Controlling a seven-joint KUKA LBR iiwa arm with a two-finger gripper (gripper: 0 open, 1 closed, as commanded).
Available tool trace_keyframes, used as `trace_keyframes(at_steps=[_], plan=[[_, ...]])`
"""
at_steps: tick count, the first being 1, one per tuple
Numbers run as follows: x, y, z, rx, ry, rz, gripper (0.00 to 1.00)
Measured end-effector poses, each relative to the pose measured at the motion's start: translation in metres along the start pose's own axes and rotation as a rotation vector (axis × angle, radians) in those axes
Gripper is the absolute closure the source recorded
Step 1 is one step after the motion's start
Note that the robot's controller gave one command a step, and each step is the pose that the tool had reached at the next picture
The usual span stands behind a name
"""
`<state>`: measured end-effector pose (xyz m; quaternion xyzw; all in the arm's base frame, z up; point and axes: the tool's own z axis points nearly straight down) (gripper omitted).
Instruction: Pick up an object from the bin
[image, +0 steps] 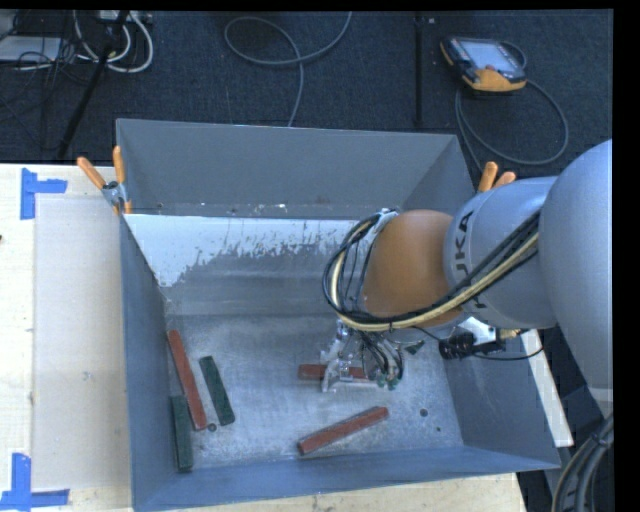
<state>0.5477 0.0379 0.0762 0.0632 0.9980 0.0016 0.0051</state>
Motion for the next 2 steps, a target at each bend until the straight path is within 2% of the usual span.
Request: trace_keyframes(at_steps=[1,2], plan=[[0.0,0.0,0.0,0.0,0.0,0.0,1.0],[-0.008,0.01,-0.172,0.002,0.002,-0.13,1.0]])
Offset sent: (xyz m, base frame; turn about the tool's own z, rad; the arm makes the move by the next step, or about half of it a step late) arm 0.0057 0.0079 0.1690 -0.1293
